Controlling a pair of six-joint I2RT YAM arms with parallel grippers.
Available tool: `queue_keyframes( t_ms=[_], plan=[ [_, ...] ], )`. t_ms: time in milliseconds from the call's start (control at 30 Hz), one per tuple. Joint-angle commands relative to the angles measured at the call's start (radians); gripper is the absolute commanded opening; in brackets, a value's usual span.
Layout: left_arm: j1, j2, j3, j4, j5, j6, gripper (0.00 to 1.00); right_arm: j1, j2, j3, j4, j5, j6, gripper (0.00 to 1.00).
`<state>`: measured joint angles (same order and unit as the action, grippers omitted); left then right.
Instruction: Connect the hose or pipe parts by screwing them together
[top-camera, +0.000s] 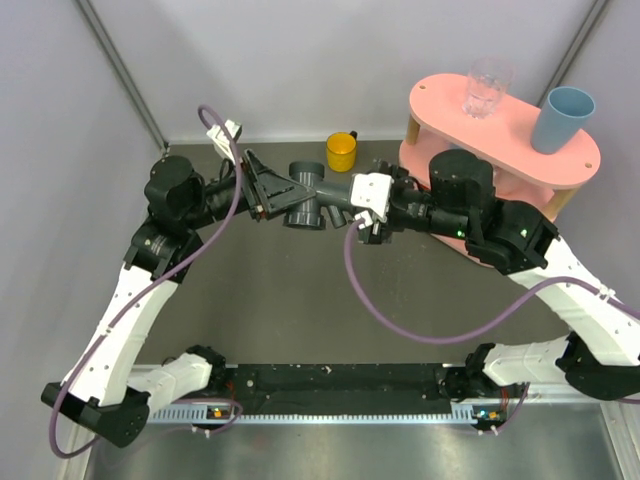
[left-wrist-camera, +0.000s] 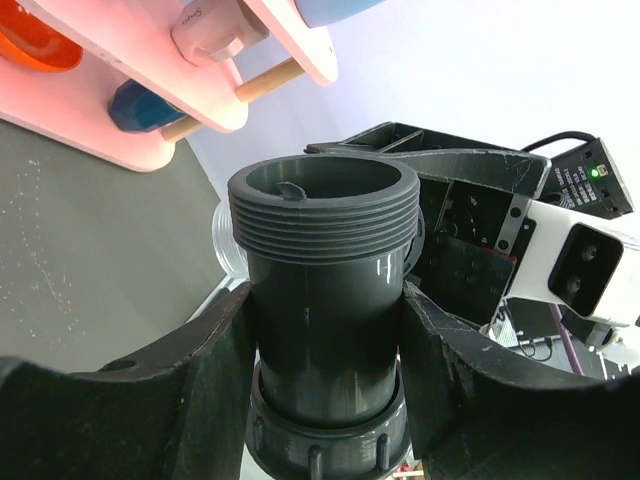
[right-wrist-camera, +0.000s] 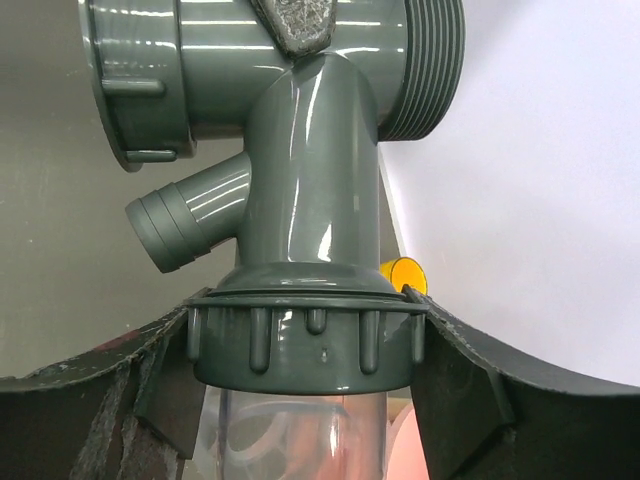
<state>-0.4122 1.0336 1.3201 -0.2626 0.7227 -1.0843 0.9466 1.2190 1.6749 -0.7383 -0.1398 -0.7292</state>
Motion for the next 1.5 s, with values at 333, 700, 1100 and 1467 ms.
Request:
queue_keyframes(
  t_ms=[333,700,1100,1467],
  plan=[
    [-0.004,-0.127,-0.243,0.360,0.001,0.501,0.00,-0.090,0.025,0.029,0.108,-0.321,0.345,0.02],
    [-0.004,-0.168,-0.508,0.831,0.093,0.600,0.00,-0.245,0.042,-0.018,0.109,-0.627,0.635,0.00],
    [-0.005,-0.182,-0.556,0.915,0.170,0.702,0.00,-0.266,0.050,-0.050,0.096,-0.718,0.769,0.02],
    [-0.002,-0.210,-0.565,0.911,-0.038,0.256,0.00,-0.276,-0.050,-0.127,0.091,-0.506,0.643,0.84]
  ],
)
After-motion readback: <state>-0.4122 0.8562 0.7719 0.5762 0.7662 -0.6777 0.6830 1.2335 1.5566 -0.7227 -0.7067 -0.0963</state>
